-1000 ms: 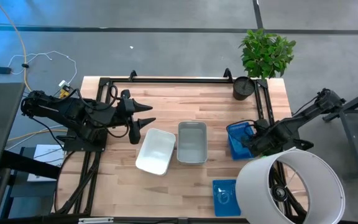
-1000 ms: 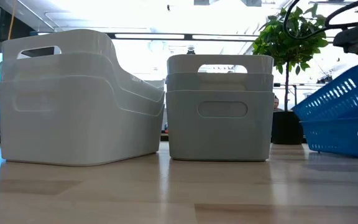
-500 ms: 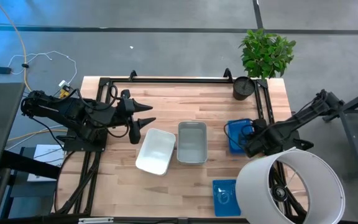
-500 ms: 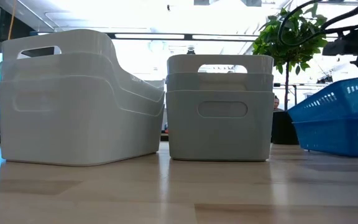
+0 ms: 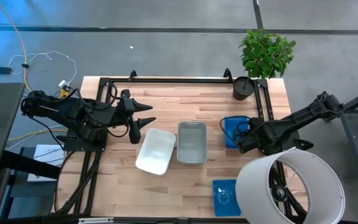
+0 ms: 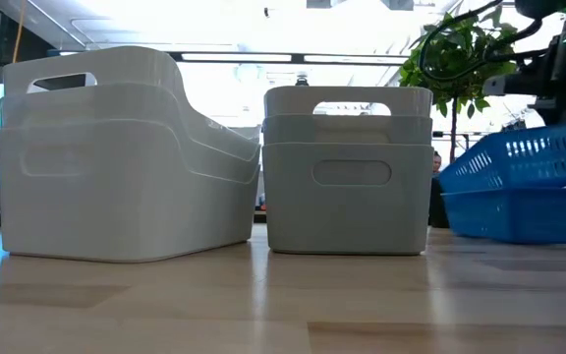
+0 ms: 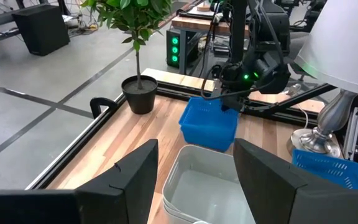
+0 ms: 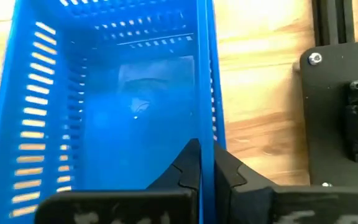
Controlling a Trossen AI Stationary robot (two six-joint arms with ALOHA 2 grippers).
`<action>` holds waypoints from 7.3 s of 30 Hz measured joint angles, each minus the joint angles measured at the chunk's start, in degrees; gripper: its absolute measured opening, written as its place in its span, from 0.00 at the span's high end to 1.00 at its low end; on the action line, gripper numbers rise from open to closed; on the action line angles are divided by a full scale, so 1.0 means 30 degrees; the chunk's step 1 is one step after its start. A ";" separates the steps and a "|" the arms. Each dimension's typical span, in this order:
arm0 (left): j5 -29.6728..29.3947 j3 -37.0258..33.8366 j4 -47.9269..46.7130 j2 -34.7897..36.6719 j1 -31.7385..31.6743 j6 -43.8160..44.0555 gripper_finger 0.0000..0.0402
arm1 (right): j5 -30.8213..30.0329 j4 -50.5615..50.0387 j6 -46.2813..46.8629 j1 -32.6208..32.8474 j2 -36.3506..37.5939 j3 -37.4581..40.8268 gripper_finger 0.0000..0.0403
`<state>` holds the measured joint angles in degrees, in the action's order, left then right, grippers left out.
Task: Stack baskets by color
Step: Stack the top left bin on top of the other top right blue bin, then stack the bottom blue bin on top of the other top blue bins
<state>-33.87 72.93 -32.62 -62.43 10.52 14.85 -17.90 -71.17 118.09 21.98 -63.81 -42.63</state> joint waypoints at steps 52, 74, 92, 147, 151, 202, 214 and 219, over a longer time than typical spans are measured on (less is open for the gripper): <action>0.2127 0.0000 0.2476 0.0138 0.0000 -0.0007 0.51 | -0.6493 0.5916 -1.7838 -0.1423 0.5005 -0.0947 0.48; 0.5550 -0.5748 1.2614 0.0844 -0.1638 -0.1020 0.51 | 0.2049 2.9825 -3.2681 -0.6621 0.6767 0.5938 0.48; 0.5945 -1.2029 2.0434 0.0969 -0.2426 -0.0299 0.51 | 0.2115 2.9819 -3.4740 -0.6535 0.6760 0.5945 0.48; 0.5654 -1.2029 2.0407 0.0962 -0.2426 0.0439 0.51 | 1.3655 1.8447 -2.7788 0.0317 -0.2719 0.2608 0.48; 0.5654 -1.2029 2.0407 0.0962 -0.2426 0.0503 0.51 | 1.3528 1.8988 -2.7782 0.0826 -0.3311 0.2608 0.48; 0.5654 -1.2036 2.0418 0.0954 -0.2426 0.0503 0.51 | 1.3659 2.6033 -2.8988 -0.0307 -0.3034 0.2608 1.00; 0.5320 -1.2043 2.1004 0.1265 -0.2426 -0.0027 0.51 | 1.0813 3.2329 -2.9471 -0.3178 -0.2908 0.2608 1.00; 0.5071 -1.2043 2.0956 0.2355 -0.2433 -0.0847 0.51 | 0.7796 3.3954 -3.1081 -0.5129 -0.2908 0.2601 1.00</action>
<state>-18.65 36.80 30.25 -55.37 3.22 12.31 5.49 30.69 24.84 6.59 -72.53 -34.83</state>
